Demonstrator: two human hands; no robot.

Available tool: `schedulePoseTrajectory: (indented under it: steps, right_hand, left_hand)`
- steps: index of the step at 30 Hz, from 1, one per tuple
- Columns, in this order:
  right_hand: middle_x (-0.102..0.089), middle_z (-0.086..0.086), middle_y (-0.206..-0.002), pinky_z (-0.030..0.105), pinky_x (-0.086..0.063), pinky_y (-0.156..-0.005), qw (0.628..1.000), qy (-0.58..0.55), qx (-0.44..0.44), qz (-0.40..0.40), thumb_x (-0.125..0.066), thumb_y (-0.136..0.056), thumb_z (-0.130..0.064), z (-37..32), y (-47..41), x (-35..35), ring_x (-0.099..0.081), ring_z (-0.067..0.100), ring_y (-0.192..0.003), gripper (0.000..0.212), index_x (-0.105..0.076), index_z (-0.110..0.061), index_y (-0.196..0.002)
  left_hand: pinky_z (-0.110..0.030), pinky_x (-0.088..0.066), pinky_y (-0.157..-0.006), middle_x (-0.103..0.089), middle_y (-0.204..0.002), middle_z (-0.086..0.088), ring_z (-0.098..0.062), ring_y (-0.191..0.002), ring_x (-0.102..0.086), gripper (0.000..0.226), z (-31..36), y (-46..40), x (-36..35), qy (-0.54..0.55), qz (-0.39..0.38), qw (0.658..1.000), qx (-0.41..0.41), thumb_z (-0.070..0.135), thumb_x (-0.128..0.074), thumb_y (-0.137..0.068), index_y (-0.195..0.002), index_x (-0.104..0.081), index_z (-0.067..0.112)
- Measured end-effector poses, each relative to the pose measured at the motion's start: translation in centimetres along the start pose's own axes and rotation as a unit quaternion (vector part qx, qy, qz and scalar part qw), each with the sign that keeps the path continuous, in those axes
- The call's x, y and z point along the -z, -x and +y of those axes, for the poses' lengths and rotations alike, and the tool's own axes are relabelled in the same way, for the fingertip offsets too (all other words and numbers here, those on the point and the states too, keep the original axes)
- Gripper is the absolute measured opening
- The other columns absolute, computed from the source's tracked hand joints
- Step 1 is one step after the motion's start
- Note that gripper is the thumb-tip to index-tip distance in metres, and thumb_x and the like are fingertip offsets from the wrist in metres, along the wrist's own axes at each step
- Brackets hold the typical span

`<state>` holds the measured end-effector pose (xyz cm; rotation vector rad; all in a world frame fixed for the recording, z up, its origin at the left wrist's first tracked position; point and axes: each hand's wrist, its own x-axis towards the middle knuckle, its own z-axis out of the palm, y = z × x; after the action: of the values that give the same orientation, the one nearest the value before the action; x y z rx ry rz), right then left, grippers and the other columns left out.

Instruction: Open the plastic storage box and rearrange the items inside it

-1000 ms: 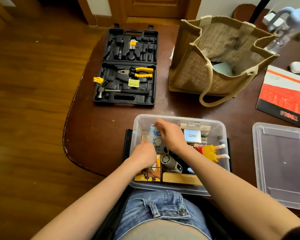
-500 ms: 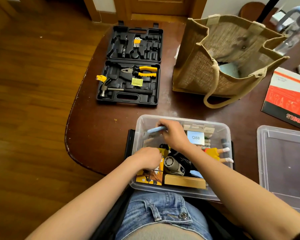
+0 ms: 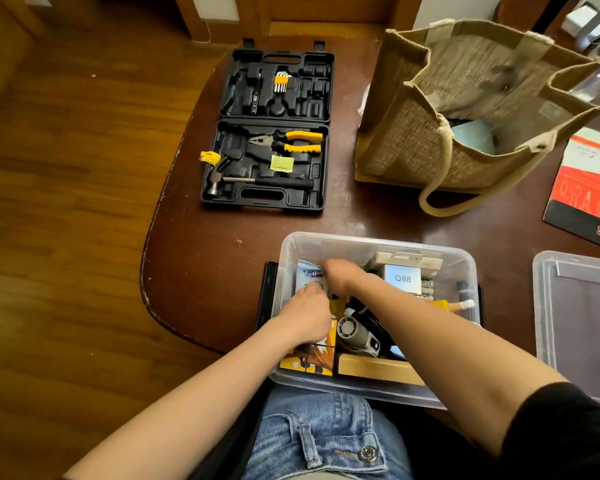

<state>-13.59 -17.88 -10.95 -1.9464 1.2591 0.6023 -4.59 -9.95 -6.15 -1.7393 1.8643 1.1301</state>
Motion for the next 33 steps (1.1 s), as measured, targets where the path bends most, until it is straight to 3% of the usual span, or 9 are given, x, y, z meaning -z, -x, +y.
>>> schedulePoseTrajectory:
  steps: [3, 5, 10, 14, 17, 20, 24, 29, 33]
  right_hand:
    - [-0.061, 0.016, -0.115, 0.031, -0.045, -0.078, 0.999, -0.044, -0.007, 0.012, -0.059, -0.086, -0.013, 0.1, 0.2, -0.2, -0.058, 0.031, -0.102, 0.032, -0.053, -0.005, -0.117]
    - [-0.064, 0.015, -0.109, 0.032, -0.046, -0.074, 0.998, -0.029, -0.023, 0.050, -0.059, -0.086, -0.015, 0.4, 0.7, -0.8, -0.061, 0.031, -0.098, 0.026, -0.058, -0.004, -0.110]
    - [-0.067, 0.011, -0.098, 0.029, -0.043, -0.063, 0.994, -0.010, -0.039, 0.102, -0.055, -0.082, -0.012, 1.3, 2.3, -1.4, -0.063, 0.030, -0.088, 0.014, -0.063, -0.009, -0.094]
    - [-0.055, 0.012, -0.126, 0.037, -0.049, -0.083, 0.986, -0.015, 0.003, 0.164, -0.054, -0.085, -0.013, 1.2, 2.5, -2.2, -0.054, 0.032, -0.112, 0.050, -0.045, -0.014, -0.134]
    - [-0.038, 0.004, -0.145, 0.040, -0.046, -0.095, 0.987, 0.033, 0.054, 0.145, -0.054, -0.089, -0.023, 1.3, 2.0, -2.8, -0.036, 0.026, -0.130, 0.060, -0.032, -0.023, -0.145]
    - [-0.028, -0.001, -0.151, 0.041, -0.043, -0.097, 0.989, 0.079, 0.054, 0.113, -0.047, -0.094, -0.025, 1.5, 1.1, -3.0, -0.031, 0.025, -0.133, 0.056, -0.029, -0.021, -0.146]
    - [-0.033, 0.000, -0.148, 0.041, -0.044, -0.095, 0.994, 0.046, 0.050, 0.081, -0.046, -0.095, -0.023, 1.2, 0.6, -2.6, -0.041, 0.028, -0.126, 0.047, -0.039, -0.019, -0.141]
    - [-0.033, 0.008, -0.150, 0.035, -0.032, -0.109, 0.997, -0.002, 0.078, -0.004, -0.050, -0.090, -0.010, 1.3, 1.7, -0.1, -0.038, 0.026, -0.133, 0.054, -0.040, -0.015, -0.142]
    - [-0.058, 0.003, -0.131, 0.028, -0.038, -0.102, 0.984, -0.135, 0.078, 0.086, -0.042, -0.096, -0.009, 3.0, 6.8, 2.0, -0.051, 0.017, -0.122, 0.037, -0.056, -0.015, -0.130]
  left_hand:
    - [-0.043, -0.024, -0.114, -0.016, -0.152, -0.024, -0.035, -0.140, -0.021, 0.051, -0.2, -1.7, 0.0, -0.015, -0.065, 0.998, 0.022, 0.016, -0.033, -0.096, -0.142, -0.027, -0.007]
    - [-0.048, -0.023, -0.113, -0.018, -0.151, -0.029, -0.040, -0.140, -0.018, 0.047, -0.2, -2.8, -0.1, -0.028, -0.114, 0.992, 0.038, 0.014, -0.027, -0.097, -0.137, -0.036, -0.010]
    - [-0.050, -0.020, -0.113, -0.054, -0.120, -0.030, -0.042, -0.114, -0.048, 0.035, 0.6, -3.5, 0.3, -0.025, -0.170, 0.984, 0.037, -0.005, -0.027, -0.094, -0.112, -0.055, -0.014]
    - [-0.046, -0.028, -0.106, -0.055, -0.122, -0.027, -0.038, -0.114, -0.049, 0.033, 0.7, -3.5, 0.2, -0.022, -0.174, 0.984, 0.040, -0.002, -0.027, -0.097, -0.115, -0.053, -0.011]
    - [-0.041, -0.034, -0.099, -0.055, -0.122, -0.026, -0.037, -0.114, -0.050, 0.034, 0.7, -3.3, 0.1, 0.006, -0.161, 0.985, 0.055, 0.001, -0.027, -0.098, -0.116, -0.055, -0.010]
    - [-0.044, -0.026, -0.111, -0.037, -0.142, -0.028, -0.041, -0.134, -0.031, 0.042, 0.1, -3.5, -0.3, 0.022, -0.124, 0.989, 0.072, 0.012, -0.026, -0.099, -0.129, -0.047, -0.008]
    - [-0.045, -0.011, -0.118, 0.011, -0.157, -0.020, -0.035, -0.145, 0.002, 0.066, -0.4, -3.5, -0.3, 0.018, -0.092, 0.992, 0.082, 0.018, -0.036, -0.093, -0.149, -0.006, -0.002]
    - [-0.043, -0.021, -0.115, -0.010, -0.156, -0.020, -0.036, -0.143, -0.016, 0.057, -0.3, -3.7, 0.0, 0.064, -0.077, 0.989, 0.110, 0.021, -0.038, -0.097, -0.148, -0.020, 0.001]
    - [-0.034, -0.041, -0.094, -0.046, -0.137, -0.023, -0.034, -0.121, -0.047, 0.041, -0.2, -3.5, 0.6, 0.074, -0.047, 0.993, 0.072, 0.021, -0.036, -0.097, -0.129, -0.049, -0.001]
